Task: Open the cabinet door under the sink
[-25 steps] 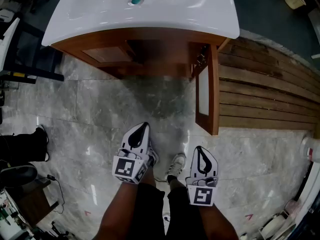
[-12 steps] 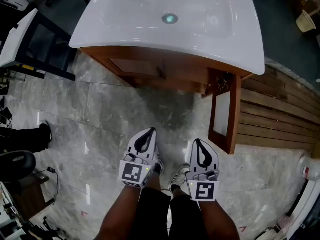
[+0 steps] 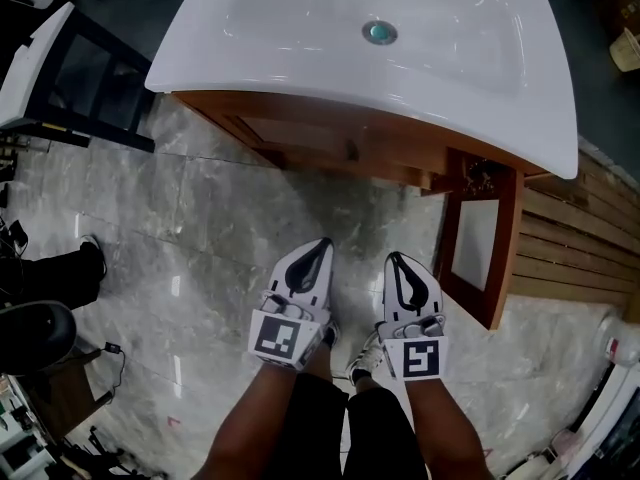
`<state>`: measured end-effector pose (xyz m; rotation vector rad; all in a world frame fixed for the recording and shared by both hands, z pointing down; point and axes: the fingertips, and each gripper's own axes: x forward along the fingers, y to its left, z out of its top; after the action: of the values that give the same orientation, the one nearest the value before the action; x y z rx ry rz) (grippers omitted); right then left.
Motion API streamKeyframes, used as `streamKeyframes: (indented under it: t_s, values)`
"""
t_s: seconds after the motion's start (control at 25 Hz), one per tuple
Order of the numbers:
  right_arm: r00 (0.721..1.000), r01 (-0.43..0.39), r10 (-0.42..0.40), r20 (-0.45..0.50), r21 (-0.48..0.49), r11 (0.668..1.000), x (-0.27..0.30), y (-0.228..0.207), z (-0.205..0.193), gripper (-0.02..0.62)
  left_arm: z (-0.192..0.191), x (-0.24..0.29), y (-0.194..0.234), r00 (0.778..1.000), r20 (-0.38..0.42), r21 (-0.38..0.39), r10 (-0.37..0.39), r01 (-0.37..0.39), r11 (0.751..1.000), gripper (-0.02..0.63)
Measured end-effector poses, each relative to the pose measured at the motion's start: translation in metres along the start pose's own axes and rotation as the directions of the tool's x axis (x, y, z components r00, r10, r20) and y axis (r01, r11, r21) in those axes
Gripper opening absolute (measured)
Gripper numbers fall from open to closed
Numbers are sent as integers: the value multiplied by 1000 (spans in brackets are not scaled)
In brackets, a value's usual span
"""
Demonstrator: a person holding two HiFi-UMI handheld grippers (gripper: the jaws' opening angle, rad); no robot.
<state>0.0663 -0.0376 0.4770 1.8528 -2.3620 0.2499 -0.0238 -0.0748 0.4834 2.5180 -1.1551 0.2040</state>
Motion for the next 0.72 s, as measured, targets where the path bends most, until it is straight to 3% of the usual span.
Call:
streamKeyframes:
  t_s: [0.08,0.16,0.36,0.72]
  values:
    - [999,-34,34,-12,18,999,15,5,-4,34,2,8,9,1000,5,8,-9,9,1000,23]
    - [998,-62,63,-18,29,998,28,7,-6,114,2,14,17,1000,5,17,-16,16,1000,23]
    - [994,-105,105,-25,36,994,65,5,-9,197,6,26,33,999,-4,34,-34,35,999,23]
    - [980,-198,198,-8,-18,980,133,-3,-9,299,3,36,62,998,-36,42,-56,57,997,23]
